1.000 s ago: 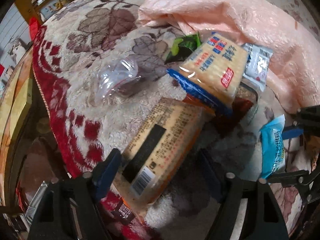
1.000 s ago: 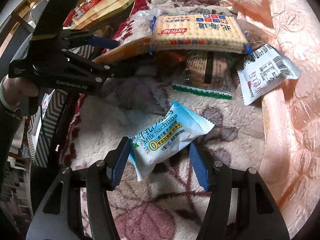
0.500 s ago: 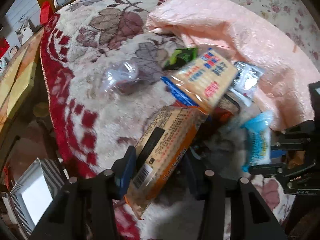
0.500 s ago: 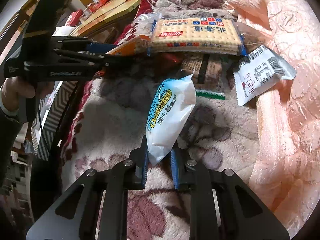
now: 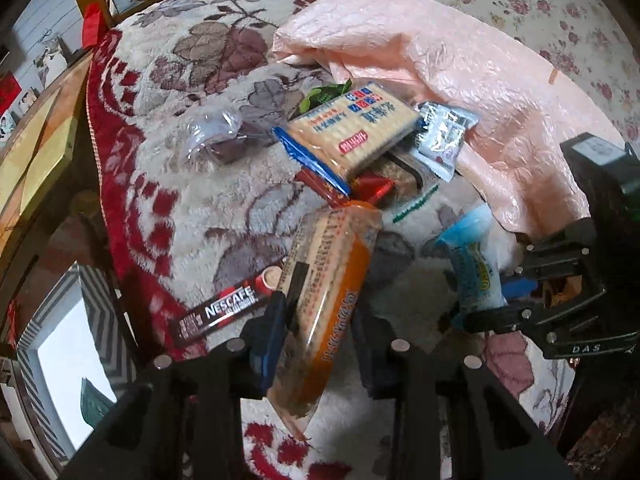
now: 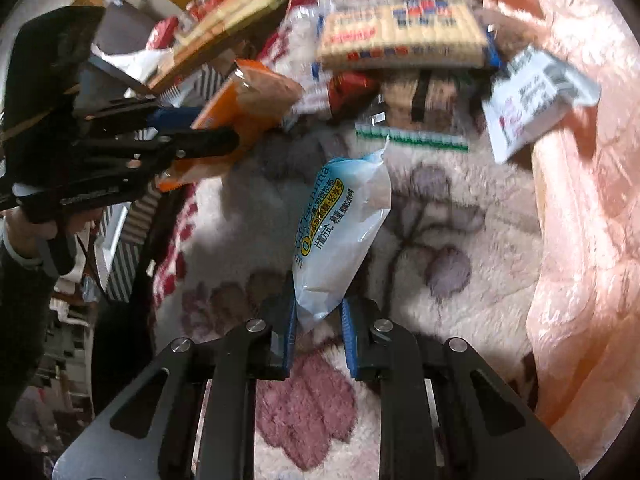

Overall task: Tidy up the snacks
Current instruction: 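Grasp the blue Milk Sachima packet with right gripper while left grasps tan cracker pack, then carry both packets to the white tray and open both grippers inside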

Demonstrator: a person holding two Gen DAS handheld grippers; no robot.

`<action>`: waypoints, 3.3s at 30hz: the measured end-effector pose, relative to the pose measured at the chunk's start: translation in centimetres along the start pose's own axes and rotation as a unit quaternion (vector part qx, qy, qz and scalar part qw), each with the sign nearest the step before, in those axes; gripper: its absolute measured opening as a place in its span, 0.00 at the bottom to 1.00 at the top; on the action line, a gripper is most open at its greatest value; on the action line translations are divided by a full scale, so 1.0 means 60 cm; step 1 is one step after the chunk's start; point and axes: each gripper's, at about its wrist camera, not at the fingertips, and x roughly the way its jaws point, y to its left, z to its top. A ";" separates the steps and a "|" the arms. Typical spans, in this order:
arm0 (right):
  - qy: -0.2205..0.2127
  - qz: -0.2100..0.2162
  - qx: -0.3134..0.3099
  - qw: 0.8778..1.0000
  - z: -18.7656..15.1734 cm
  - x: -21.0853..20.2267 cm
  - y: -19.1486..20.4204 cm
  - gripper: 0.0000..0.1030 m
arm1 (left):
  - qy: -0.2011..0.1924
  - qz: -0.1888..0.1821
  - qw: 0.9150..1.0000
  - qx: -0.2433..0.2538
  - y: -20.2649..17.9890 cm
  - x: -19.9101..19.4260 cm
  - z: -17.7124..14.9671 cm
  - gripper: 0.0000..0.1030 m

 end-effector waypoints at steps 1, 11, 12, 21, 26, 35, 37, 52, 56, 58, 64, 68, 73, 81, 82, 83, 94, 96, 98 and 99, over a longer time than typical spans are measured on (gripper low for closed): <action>-0.001 -0.010 0.003 1.000 -0.002 -0.001 0.000 0.18 | -0.004 0.004 1.000 -0.002 -0.002 -0.002 -0.002 0.35; -0.021 -0.047 0.036 0.998 0.003 -0.028 -0.017 0.55 | -0.003 0.025 1.000 -0.008 -0.013 -0.001 -0.013 0.68; -0.022 -0.052 0.041 0.998 0.002 -0.029 -0.020 0.55 | -0.002 0.021 1.000 -0.011 -0.014 0.001 -0.013 0.68; -0.032 -0.064 0.062 0.996 -0.003 -0.022 -0.019 0.55 | 0.006 0.046 0.999 0.017 -0.036 0.035 -0.015 0.74; -0.047 -0.077 0.036 0.995 0.009 -0.014 -0.011 0.45 | 0.020 0.039 0.999 0.028 -0.054 0.051 -0.019 0.60; -0.053 -0.070 0.013 0.996 0.008 -0.018 -0.014 0.28 | -0.002 0.009 0.999 -0.049 -0.050 0.021 -0.042 0.58; -0.056 -0.064 0.007 0.996 0.007 -0.024 -0.005 0.28 | -0.013 0.012 0.997 -0.072 -0.050 0.006 -0.051 0.58; -0.079 -0.046 -0.057 0.994 0.025 -0.051 0.105 0.28 | -0.088 0.080 0.968 -0.222 0.002 -0.111 -0.135 0.58; -0.074 -0.037 -0.078 0.994 0.038 -0.041 0.142 0.28 | -0.100 0.104 0.955 -0.259 0.031 -0.133 -0.161 0.58; -0.071 -0.032 -0.090 0.993 0.043 -0.034 0.161 0.28 | -0.104 0.114 0.949 -0.276 0.045 -0.143 -0.174 0.58; -0.058 -0.016 -0.124 0.990 0.070 -0.009 0.221 0.28 | -0.114 0.138 0.930 -0.320 0.087 -0.168 -0.213 0.58; -0.050 -0.011 -0.148 0.988 0.082 0.010 0.258 0.28 | -0.117 0.153 0.919 -0.345 0.108 -0.177 -0.238 0.58; -0.039 -0.006 -0.175 0.984 0.091 0.032 0.302 0.28 | -0.118 0.169 0.906 -0.371 0.136 -0.181 -0.267 0.58; -0.019 0.009 -0.198 0.980 0.112 0.072 0.359 0.28 | -0.113 0.185 0.883 -0.417 0.179 -0.186 -0.317 0.58; -0.016 0.011 -0.200 0.980 0.113 0.077 0.365 0.28 | -0.113 0.187 0.879 -0.423 0.184 -0.187 -0.325 0.58; -0.013 0.013 -0.203 0.979 0.115 0.083 0.373 0.28 | -0.112 0.189 0.877 -0.428 0.189 -0.187 -0.331 0.58; 0.011 0.021 -0.236 0.971 0.139 0.154 0.447 0.27 | -0.094 0.198 0.854 -0.471 0.225 -0.170 -0.378 0.58; 0.014 0.019 -0.239 0.971 0.144 0.167 0.452 0.27 | -0.090 0.200 0.852 -0.476 0.231 -0.168 -0.384 0.58; 0.019 0.013 -0.241 0.970 0.150 0.184 0.458 0.27 | -0.086 0.200 0.849 -0.482 0.236 -0.163 -0.389 0.58; 0.022 0.012 -0.241 0.970 0.152 0.190 0.459 0.27 | -0.085 0.199 0.848 -0.484 0.238 -0.160 -0.392 0.58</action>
